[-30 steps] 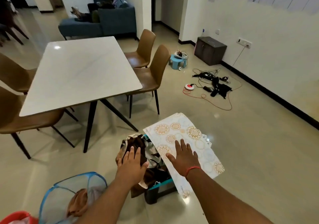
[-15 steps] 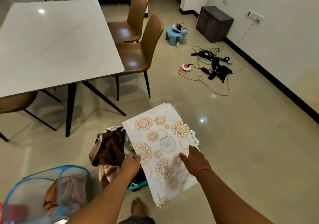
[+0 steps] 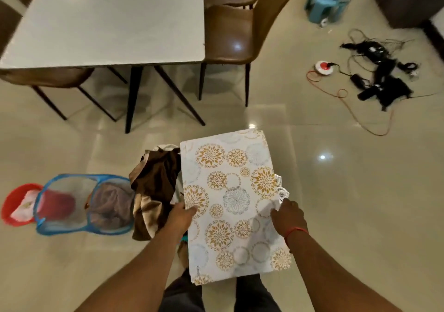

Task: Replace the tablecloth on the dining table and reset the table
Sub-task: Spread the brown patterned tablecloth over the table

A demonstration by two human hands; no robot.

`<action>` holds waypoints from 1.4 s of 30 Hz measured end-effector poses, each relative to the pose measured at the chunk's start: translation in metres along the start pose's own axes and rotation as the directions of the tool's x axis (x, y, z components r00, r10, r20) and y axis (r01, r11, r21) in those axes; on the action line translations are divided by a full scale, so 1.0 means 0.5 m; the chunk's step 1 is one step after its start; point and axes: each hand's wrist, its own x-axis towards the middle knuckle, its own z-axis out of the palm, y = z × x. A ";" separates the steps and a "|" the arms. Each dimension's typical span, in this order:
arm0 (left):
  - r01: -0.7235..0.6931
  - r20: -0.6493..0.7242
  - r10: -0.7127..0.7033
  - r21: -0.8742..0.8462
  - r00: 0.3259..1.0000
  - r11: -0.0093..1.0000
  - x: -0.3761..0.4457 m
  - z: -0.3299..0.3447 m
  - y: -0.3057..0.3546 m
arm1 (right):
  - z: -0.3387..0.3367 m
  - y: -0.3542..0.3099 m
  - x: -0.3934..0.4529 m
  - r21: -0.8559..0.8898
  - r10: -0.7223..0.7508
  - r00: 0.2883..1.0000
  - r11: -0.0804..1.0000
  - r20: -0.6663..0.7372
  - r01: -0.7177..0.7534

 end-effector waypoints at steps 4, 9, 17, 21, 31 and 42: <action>0.023 -0.144 -0.028 -0.040 0.989 0.999 0.033 0.040 -0.045 | 0.009 0.007 0.049 0.023 -0.071 0.990 0.997 0.121 0.069; -0.074 -0.306 0.067 -0.014 0.950 0.997 -0.064 0.104 0.012 | 0.005 0.018 0.068 0.025 -0.140 0.980 0.990 0.139 0.138; -0.385 -0.381 0.335 -0.061 0.862 0.921 -0.176 0.127 0.051 | -0.023 0.038 0.087 0.144 -0.200 0.980 0.970 0.023 0.194; -0.512 -0.351 0.440 -0.143 0.826 0.847 -0.238 0.119 0.083 | -0.066 0.035 0.079 0.273 -0.245 0.964 0.925 -0.100 0.264; -0.757 -0.263 0.712 -0.169 0.652 0.631 -0.430 0.125 0.203 | -0.263 0.076 -0.043 0.826 -0.289 0.956 0.549 0.040 0.131; -0.805 -0.525 0.709 0.073 0.471 0.589 -0.508 0.222 0.401 | -0.512 0.107 0.008 0.854 -0.340 0.884 0.298 -0.321 0.425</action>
